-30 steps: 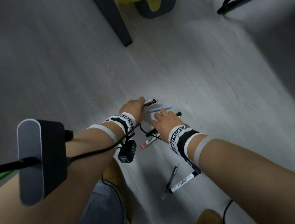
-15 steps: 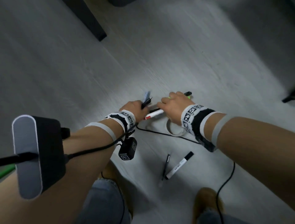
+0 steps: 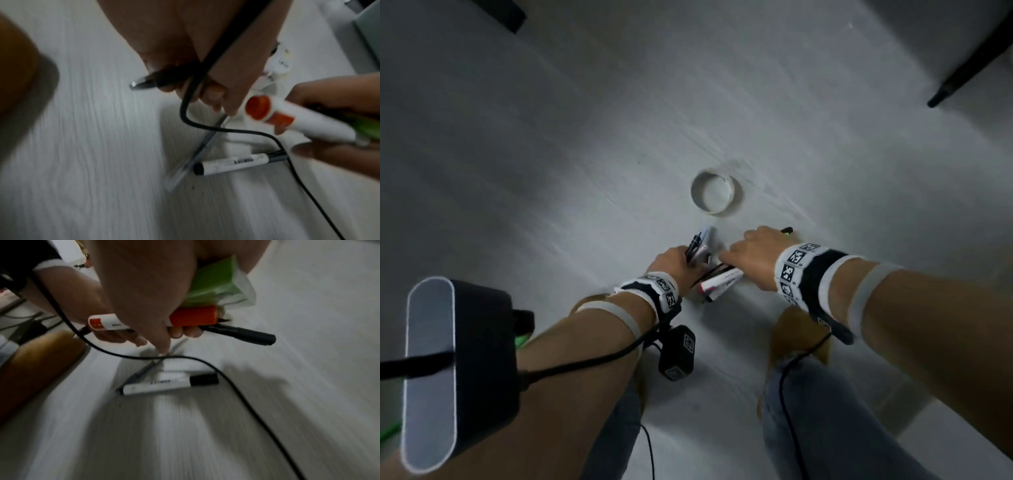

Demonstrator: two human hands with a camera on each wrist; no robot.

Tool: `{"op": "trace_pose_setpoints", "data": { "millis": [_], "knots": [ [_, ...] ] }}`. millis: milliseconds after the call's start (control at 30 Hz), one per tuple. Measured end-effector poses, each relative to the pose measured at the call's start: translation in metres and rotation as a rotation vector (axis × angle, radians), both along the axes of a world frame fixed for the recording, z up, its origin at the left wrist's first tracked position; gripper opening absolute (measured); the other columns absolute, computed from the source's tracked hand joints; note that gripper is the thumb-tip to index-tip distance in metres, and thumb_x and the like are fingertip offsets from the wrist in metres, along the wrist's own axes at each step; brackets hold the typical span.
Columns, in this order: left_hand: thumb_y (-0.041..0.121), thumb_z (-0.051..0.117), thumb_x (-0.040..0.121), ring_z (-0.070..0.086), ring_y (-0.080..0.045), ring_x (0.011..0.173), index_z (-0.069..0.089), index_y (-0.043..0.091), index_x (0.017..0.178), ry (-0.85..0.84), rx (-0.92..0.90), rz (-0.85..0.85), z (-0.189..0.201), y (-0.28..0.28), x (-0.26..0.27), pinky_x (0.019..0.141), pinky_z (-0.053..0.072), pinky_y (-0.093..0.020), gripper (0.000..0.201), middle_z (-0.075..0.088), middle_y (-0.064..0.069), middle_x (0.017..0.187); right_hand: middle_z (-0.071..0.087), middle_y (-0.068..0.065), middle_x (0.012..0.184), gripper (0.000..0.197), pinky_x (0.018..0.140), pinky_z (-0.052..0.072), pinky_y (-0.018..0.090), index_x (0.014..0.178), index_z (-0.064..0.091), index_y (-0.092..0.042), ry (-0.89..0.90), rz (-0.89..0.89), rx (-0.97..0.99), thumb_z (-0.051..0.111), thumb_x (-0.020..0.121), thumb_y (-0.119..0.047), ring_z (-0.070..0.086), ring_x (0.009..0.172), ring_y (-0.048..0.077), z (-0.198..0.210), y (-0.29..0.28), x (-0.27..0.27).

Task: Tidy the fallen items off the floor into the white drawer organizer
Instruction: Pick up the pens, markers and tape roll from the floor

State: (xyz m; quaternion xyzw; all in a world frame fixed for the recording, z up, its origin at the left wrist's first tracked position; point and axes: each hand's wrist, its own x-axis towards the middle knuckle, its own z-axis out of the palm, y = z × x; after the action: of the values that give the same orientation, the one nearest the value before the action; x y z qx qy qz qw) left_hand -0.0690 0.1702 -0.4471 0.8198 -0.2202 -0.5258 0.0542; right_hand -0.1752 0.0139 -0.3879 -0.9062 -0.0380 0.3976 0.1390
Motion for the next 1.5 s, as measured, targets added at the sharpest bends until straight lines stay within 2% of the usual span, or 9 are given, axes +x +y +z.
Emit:
{"op": "trace_pose_setpoints", "data": {
  "millis": [300,433,633,800,967,1100,1200,1300,1500],
  "knots": [
    [0.053,0.054,0.079,0.060,-0.028,0.077,0.060,0.033,0.104,-0.223,0.025,-0.027,-0.032,-0.001,-0.028,0.065,0.045,-0.030,0.033,0.058,0.003,0.078,0.062,0.007,0.111,0.041,0.089,0.038,0.043,0.121,0.051,-0.014,0.041,-0.011,-0.174,0.054,0.082,-0.004,0.053,0.107,0.035,-0.051,0.034,-0.043],
    [0.050,0.057,0.078,0.058,-0.029,0.075,0.058,0.020,0.085,-0.214,0.006,0.054,-0.020,-0.008,-0.008,0.065,0.045,-0.030,0.032,0.059,-0.003,0.078,0.061,0.006,0.111,0.031,0.088,0.039,0.043,0.116,0.057,-0.014,0.048,-0.045,-0.202,0.053,0.085,-0.009,0.054,0.105,0.035,-0.044,0.024,-0.039],
    [0.048,0.048,0.090,0.063,-0.036,0.088,0.062,0.007,0.093,-0.340,-0.171,0.301,0.005,-0.033,0.050,0.069,0.048,-0.035,0.044,0.068,-0.016,0.091,0.059,0.005,0.107,0.028,0.071,0.039,0.037,0.115,0.054,-0.014,-0.124,-0.174,-0.179,0.053,0.093,-0.031,0.056,0.088,0.028,-0.029,-0.014,-0.021],
    [0.033,0.046,0.093,0.062,-0.037,0.084,0.056,0.003,0.102,-0.326,-0.323,0.391,0.009,-0.075,0.074,0.069,0.050,-0.039,0.033,0.067,-0.018,0.093,0.047,0.005,0.110,0.031,0.068,0.049,0.040,0.112,0.051,-0.013,-0.203,-0.530,-0.109,0.051,0.095,-0.039,0.053,0.076,0.026,-0.027,-0.049,-0.009],
    [0.026,0.047,0.092,0.068,-0.034,0.073,0.040,0.010,0.108,-0.191,-0.399,0.419,0.000,-0.104,0.078,0.067,0.057,-0.041,0.023,0.069,-0.013,0.085,0.064,0.009,0.112,0.035,0.083,0.052,0.038,0.121,0.053,-0.012,-0.170,-1.081,0.129,0.053,0.096,-0.037,0.063,0.093,0.030,-0.023,-0.079,0.019],
    [0.045,0.060,0.091,0.058,-0.026,0.067,0.038,0.010,0.110,-0.173,-0.313,0.295,-0.003,-0.111,0.077,0.057,0.042,-0.029,0.045,0.055,-0.004,0.080,0.065,0.007,0.089,0.031,0.065,0.051,0.031,0.113,0.055,-0.008,-0.082,-1.136,0.272,0.049,0.099,-0.035,0.064,0.075,0.024,-0.020,-0.087,0.042],
    [0.029,0.064,0.088,0.059,-0.023,0.066,0.046,0.009,0.114,-0.166,-0.228,0.168,-0.004,-0.114,0.080,0.053,0.049,-0.028,0.038,0.062,-0.012,0.095,0.057,-0.001,0.069,0.023,0.050,0.042,0.023,0.098,0.051,-0.013,-0.078,-1.130,0.306,0.049,0.100,-0.035,0.056,0.059,0.014,-0.017,-0.086,0.054],
    [0.022,0.059,0.087,0.062,-0.015,0.059,0.057,0.009,0.107,-0.192,-0.248,0.253,0.010,-0.116,0.089,0.045,0.052,-0.018,0.024,0.066,-0.010,0.096,0.062,0.002,0.072,0.025,0.057,0.047,0.027,0.095,0.055,-0.012,-0.118,-1.202,0.307,0.050,0.099,-0.036,0.061,0.063,0.019,-0.002,-0.092,0.055],
    [0.007,0.063,0.084,0.072,-0.029,0.064,0.059,0.008,0.100,-0.126,-0.404,0.509,0.108,-0.139,0.102,0.057,0.063,-0.042,0.017,0.066,-0.014,0.094,0.072,0.014,0.100,0.024,0.075,0.057,0.035,0.109,0.057,-0.006,-0.232,-1.434,0.419,0.049,0.099,-0.026,0.069,0.083,0.029,0.083,-0.115,0.045]
  ]
}}
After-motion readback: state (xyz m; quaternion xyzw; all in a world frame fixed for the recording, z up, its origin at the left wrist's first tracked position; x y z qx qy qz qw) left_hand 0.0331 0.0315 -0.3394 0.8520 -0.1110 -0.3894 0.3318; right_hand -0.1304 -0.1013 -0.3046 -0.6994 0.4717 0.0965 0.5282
